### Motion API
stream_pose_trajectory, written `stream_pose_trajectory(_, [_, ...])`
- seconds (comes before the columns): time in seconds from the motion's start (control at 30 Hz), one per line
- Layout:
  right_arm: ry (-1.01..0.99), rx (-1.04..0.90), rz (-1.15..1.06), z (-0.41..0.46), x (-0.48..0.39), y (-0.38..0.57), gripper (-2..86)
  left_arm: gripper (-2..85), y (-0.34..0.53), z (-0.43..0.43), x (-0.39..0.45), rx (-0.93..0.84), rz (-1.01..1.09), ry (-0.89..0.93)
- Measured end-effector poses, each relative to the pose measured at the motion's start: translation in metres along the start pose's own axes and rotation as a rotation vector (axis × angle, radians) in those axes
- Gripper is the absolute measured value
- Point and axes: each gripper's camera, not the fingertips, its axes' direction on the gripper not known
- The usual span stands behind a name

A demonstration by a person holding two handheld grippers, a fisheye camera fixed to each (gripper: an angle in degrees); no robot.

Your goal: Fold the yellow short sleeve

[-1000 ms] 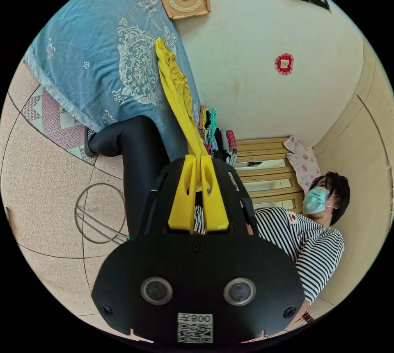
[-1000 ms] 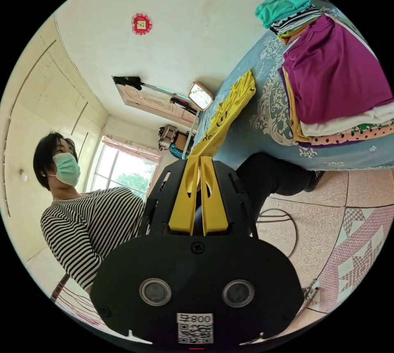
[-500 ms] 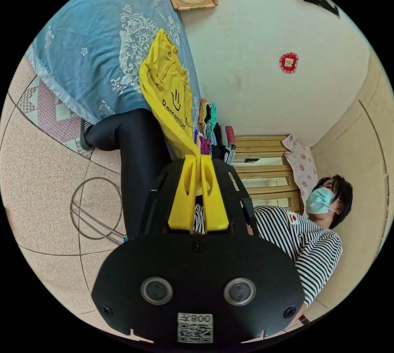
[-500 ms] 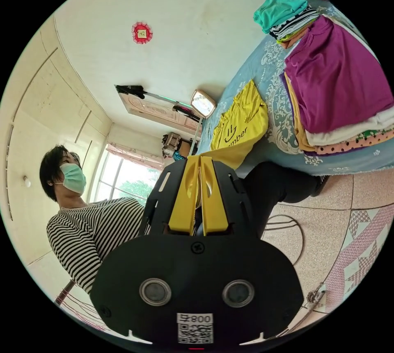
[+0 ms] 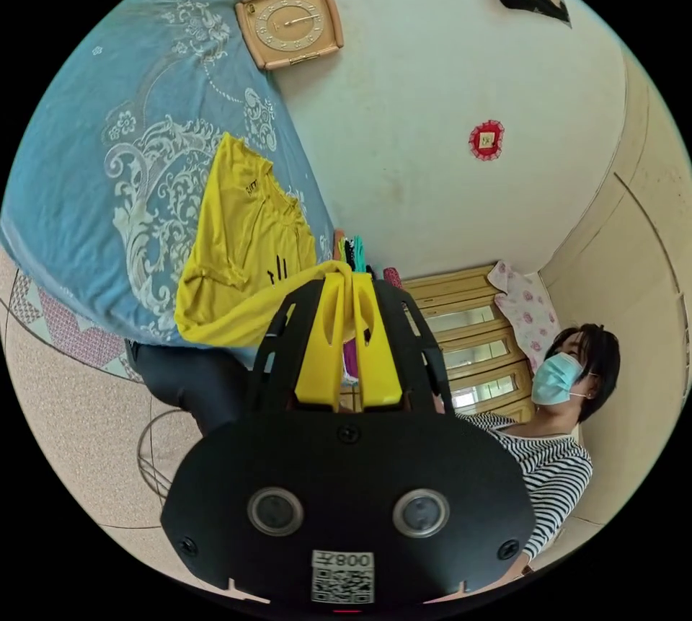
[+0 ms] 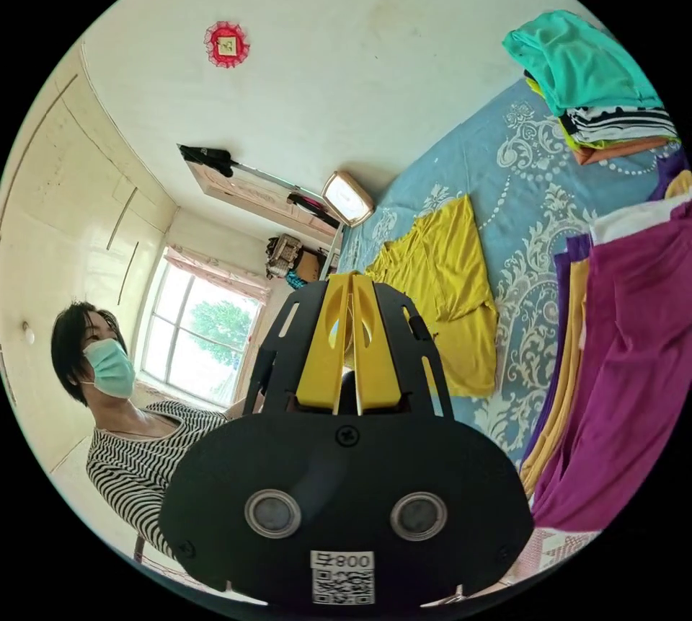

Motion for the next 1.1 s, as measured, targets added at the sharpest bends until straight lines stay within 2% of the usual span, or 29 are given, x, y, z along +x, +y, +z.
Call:
stream_pose_trajectory(0.3, [0.073, -0.103, 0.094, 0.143, 0.074, -0.206, 0.2, 2.0, -0.172, 0.088, -0.091, 0.076, -0.075, -0.076])
stream_pose_trajectory(0.5, [0.137, -0.158, 0.179, 0.227, 0.129, -0.308, 0.3, 2.4, -0.259, 0.155, -0.154, 0.021, -0.119, -0.146])
stream_pose_trajectory(0.7, [0.228, -0.197, 0.301, 0.281, 0.169, -0.357, 0.3, 3.0, -0.298, 0.190, -0.196, 0.024, -0.213, -0.218])
stream_pose_trajectory(0.8, [0.202, -0.193, 0.358, 0.292, 0.186, -0.369, 0.3, 2.9, -0.306, 0.196, -0.206, 0.026, -0.249, -0.234])
stream_pose_trajectory(0.97, [0.211, -0.173, 0.381, 0.300, 0.189, -0.382, 0.3, 2.3, -0.311, 0.185, -0.198, 0.173, -0.226, -0.219])
stream_pose_trajectory(1.1, [0.212, -0.129, 0.351, 0.308, 0.176, -0.392, 0.2, 3.8, -0.322, 0.260, -0.144, -0.071, -0.011, -0.345])
